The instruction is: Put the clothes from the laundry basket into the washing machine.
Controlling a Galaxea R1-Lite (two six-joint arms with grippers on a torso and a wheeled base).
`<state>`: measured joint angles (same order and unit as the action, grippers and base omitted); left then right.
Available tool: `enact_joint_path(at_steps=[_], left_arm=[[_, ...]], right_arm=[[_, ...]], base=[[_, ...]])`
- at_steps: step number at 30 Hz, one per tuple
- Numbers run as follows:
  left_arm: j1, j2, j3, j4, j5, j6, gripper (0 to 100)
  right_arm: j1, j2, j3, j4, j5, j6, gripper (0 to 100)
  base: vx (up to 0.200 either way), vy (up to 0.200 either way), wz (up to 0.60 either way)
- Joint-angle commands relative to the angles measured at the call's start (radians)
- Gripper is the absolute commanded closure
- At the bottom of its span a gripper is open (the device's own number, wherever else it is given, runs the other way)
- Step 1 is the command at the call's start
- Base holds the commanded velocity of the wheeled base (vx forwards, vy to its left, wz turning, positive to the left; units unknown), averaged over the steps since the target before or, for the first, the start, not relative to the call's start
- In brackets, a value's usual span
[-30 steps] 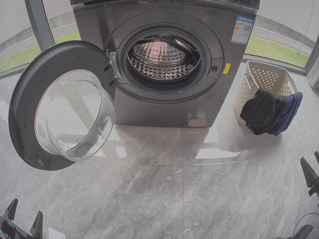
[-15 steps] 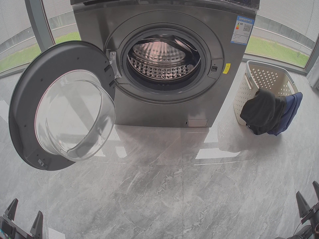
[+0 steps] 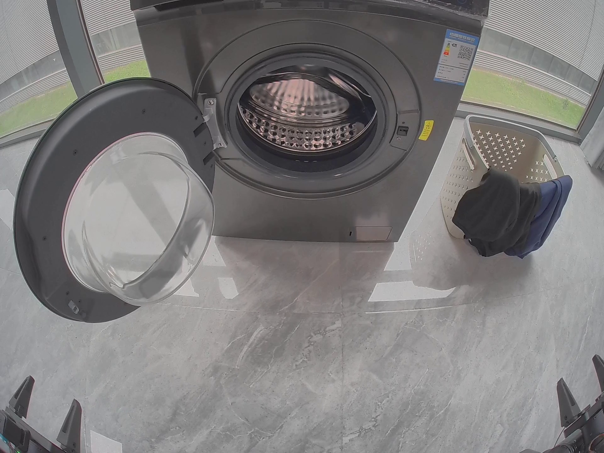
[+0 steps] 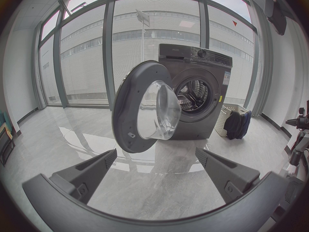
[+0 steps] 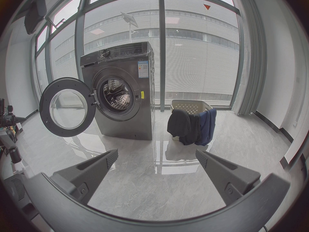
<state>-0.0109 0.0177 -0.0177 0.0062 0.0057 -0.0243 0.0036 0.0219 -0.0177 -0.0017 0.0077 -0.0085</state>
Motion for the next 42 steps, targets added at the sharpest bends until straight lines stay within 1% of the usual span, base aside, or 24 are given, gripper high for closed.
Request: enact_joint_path(at_steps=[1,17,24,30,32,42], left_arm=[[0.000,-0.004,0.015,0.000,0.000,0.000,0],[0.000,-0.002,0.015,0.000,-0.001,0.000,0],[0.000,-0.002,0.015,0.000,-0.001,-0.003,0],[0.000,-0.002,0.015,0.000,-0.001,-0.002,0],[0.000,-0.002,0.015,0.000,-0.001,-0.002,0],[0.000,-0.002,0.015,0.000,-0.001,-0.003,0]], right_arm=[[-0.001,-0.022,0.018,-0.001,0.002,-0.001,0],[-0.001,-0.022,0.018,-0.001,-0.002,0.004,0],[-0.001,-0.022,0.018,-0.001,-0.003,0.002,0],[-0.001,-0.022,0.018,-0.001,-0.003,0.005,0],[-0.001,-0.022,0.018,-0.001,-0.003,0.004,0],[-0.001,-0.022,0.016,-0.001,-0.002,0.002,0]], base=[[0.000,-0.200,0.00],[0.000,-0.200,0.00],[0.000,0.000,0.00],[0.000,0.000,-0.60],[0.000,0.000,0.00],[0.000,-0.200,0.00]])
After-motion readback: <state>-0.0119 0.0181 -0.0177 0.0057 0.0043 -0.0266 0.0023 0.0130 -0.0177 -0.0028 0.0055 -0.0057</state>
